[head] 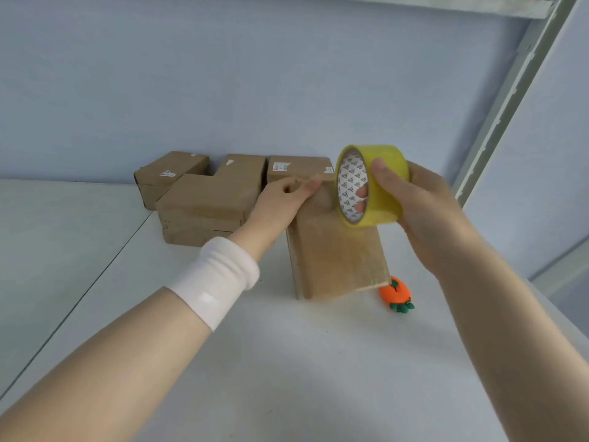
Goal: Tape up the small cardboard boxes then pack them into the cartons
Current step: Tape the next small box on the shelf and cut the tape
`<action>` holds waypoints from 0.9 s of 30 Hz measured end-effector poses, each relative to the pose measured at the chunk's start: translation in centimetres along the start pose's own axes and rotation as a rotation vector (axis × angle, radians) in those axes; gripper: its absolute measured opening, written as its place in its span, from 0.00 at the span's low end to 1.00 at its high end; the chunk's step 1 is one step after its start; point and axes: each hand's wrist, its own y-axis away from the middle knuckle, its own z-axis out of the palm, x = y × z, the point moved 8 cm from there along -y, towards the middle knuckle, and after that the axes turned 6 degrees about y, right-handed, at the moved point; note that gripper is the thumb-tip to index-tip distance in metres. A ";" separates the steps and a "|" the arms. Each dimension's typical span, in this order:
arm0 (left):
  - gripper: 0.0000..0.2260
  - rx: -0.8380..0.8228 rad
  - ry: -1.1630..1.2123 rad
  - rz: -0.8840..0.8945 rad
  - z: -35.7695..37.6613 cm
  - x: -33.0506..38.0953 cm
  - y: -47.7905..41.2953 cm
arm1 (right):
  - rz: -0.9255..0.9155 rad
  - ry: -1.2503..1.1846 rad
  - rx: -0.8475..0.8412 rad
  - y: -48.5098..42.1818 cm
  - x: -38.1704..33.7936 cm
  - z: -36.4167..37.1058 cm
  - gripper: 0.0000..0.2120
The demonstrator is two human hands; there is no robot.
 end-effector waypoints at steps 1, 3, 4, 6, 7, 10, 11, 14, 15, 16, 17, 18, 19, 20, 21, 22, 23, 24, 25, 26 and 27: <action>0.13 0.098 -0.086 0.021 -0.3 -0.2 -0.5 | -0.002 0.009 0.047 -0.8 0.5 0.0 0.13; 0.12 0.188 -0.157 0.030 -0.4 -0.5 -1.5 | -0.016 0.008 0.105 -2.4 1.2 0.3 0.13; 0.13 0.185 -0.149 0.002 -0.3 -0.9 -2.1 | -0.022 0.014 0.126 -3.2 1.6 0.4 0.12; 0.13 0.148 -0.088 -0.090 -0.4 -2.3 -3.0 | -0.034 0.076 0.159 -4.5 2.5 0.9 0.11; 0.13 0.128 -0.056 -0.132 -0.4 -3.1 -3.3 | -0.039 0.129 0.175 -5.0 3.2 1.2 0.11; 0.11 0.098 -0.005 -0.235 -0.4 -5.5 -3.7 | -0.007 0.236 0.212 -5.8 5.9 1.8 0.09; 0.10 0.094 0.018 -0.263 -0.3 -6.0 -3.7 | 0.012 0.224 0.220 -5.9 6.6 1.9 0.10; 0.07 0.069 0.101 -0.285 0.2 -6.9 -3.7 | 0.014 0.184 0.220 -6.3 7.7 1.8 0.11; 0.10 0.058 0.127 -0.290 0.3 -7.1 -3.7 | 0.025 0.157 0.203 -6.2 7.9 1.9 0.10; 0.12 0.052 0.146 -0.298 0.4 -7.2 -3.7 | 0.038 0.131 0.179 -6.3 8.2 2.0 0.10; 0.12 0.052 0.157 -0.306 0.4 -7.3 -3.8 | 0.048 0.113 0.156 -6.3 8.2 2.2 0.09; 0.11 0.054 0.157 -0.317 0.4 -7.3 -3.8 | 0.051 0.111 0.140 -6.3 8.2 2.2 0.09; 0.10 0.059 0.157 -0.331 0.4 -7.3 -3.9 | 0.040 0.127 0.139 -6.1 7.9 2.2 0.10; 0.07 0.066 0.155 -0.345 0.4 -7.4 -3.9 | 0.016 0.160 0.150 -5.9 7.4 2.1 0.11; 0.05 0.072 0.151 -0.353 0.4 -7.4 -3.9 | -0.015 0.196 0.170 -5.6 6.9 1.9 0.11; 0.04 0.077 0.147 -0.354 0.3 -7.4 -3.9 | -0.039 0.219 0.190 -5.2 6.6 1.5 0.11; 0.04 0.082 0.143 -0.351 0.3 -7.4 -4.0 | -0.053 0.227 0.198 -4.7 6.4 1.2 0.10; 0.04 0.090 0.141 -0.344 0.2 -7.5 -4.1 | -0.066 0.227 0.191 -4.1 6.3 0.9 0.10; 0.05 0.097 0.142 -0.337 0.1 -7.5 -4.1 | -0.079 0.231 0.169 -3.5 6.2 0.7 0.10; 0.05 0.101 0.143 -0.332 0.1 -7.5 -4.0 | -0.086 0.220 0.136 -3.0 6.2 0.5 0.10; 0.05 0.103 0.142 -0.330 0.1 -7.5 -4.0 | -0.082 0.187 0.101 -2.5 6.3 0.5 0.10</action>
